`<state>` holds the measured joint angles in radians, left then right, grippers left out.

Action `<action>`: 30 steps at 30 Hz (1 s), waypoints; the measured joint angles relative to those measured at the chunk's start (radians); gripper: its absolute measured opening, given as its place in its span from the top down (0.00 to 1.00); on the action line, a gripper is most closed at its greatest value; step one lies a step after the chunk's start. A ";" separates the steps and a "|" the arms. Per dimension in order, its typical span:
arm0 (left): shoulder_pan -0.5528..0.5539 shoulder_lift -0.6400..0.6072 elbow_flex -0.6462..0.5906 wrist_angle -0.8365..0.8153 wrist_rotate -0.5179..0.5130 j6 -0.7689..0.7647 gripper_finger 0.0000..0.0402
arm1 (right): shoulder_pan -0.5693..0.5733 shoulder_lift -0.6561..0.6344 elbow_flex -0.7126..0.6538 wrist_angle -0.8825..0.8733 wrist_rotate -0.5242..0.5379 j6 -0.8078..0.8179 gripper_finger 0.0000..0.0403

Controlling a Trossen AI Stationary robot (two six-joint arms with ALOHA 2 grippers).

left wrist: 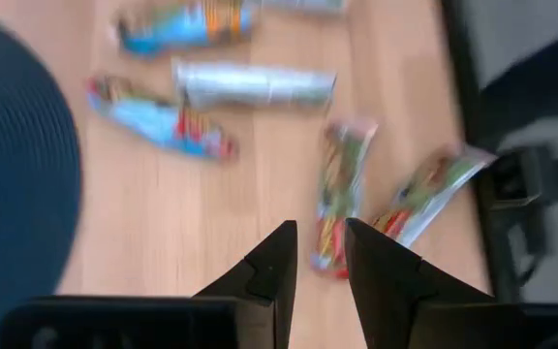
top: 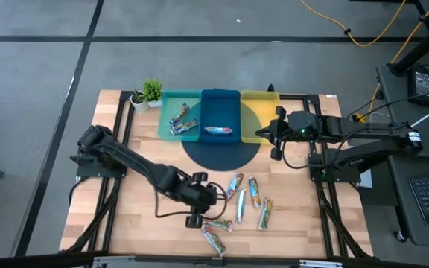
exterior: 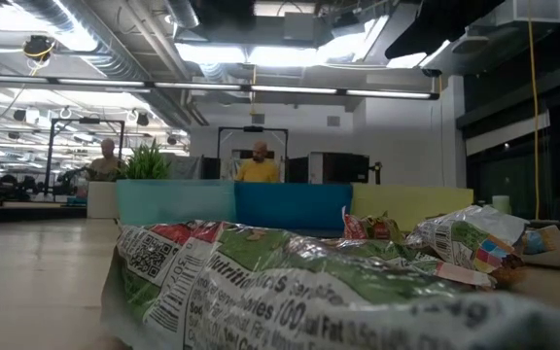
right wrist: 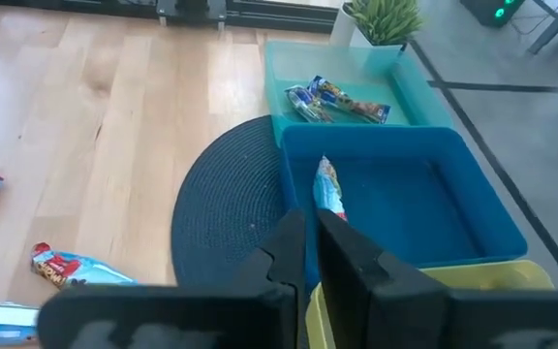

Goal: Pick and place Granola Bars by type
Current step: Put the middle red granola bar into the blue bin

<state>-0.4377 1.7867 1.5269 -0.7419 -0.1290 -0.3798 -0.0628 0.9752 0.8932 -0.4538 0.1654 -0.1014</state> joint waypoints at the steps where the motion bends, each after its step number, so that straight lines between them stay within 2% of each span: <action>1: 0.000 0.018 0.000 -0.001 0.009 0.005 0.80 | 0.000 0.000 0.000 0.000 0.000 -0.009 0.92; 6: 0.000 0.099 0.000 0.022 0.057 0.080 0.75 | 0.000 0.000 0.000 0.000 0.001 -0.049 0.92; 10: 0.009 0.149 0.000 0.038 0.101 0.103 0.65 | 0.000 0.000 0.000 0.000 0.001 -0.062 0.92; 18: 0.009 0.221 0.000 0.115 0.098 0.130 0.45 | 0.000 0.000 0.000 -0.003 0.001 -0.063 0.92; 25: 0.010 0.242 0.000 0.146 0.098 0.133 0.42 | 0.000 0.000 0.000 -0.002 0.001 -0.063 0.92; 30: 0.010 0.265 0.000 0.146 0.158 0.183 0.42 | 0.000 0.000 0.000 -0.008 0.000 -0.049 0.92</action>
<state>-0.4274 2.0515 1.5269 -0.5955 0.0287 -0.1967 -0.0628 0.9753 0.8932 -0.4617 0.1658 -0.1507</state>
